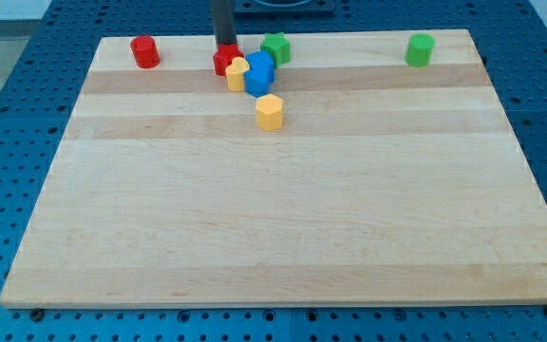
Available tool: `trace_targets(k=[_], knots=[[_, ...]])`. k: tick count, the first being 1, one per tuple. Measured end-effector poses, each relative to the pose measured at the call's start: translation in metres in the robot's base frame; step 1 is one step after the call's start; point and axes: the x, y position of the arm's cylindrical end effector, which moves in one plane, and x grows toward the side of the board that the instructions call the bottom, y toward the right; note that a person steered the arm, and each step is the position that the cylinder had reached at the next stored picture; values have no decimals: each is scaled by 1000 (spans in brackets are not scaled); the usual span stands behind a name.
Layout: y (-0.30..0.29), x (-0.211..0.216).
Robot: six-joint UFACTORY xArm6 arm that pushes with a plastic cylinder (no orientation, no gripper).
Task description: Move the red star vertically to the bottom of the red circle
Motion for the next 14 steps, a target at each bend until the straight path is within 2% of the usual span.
trace_targets(k=[1,6,9,12,14], knots=[[6,4],[0,123],[-57,128],[-86,127],[-101,153]])
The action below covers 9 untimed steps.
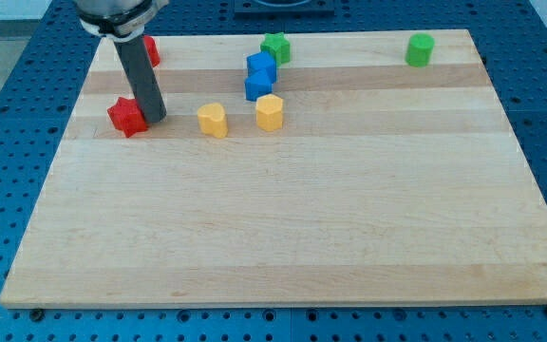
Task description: Move the red star vertically to the bottom of the red circle
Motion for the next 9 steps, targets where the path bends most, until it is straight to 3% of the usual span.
trace_targets(k=[2,4,5,9], knots=[[5,16],[33,-22],[25,-22],[0,15]])
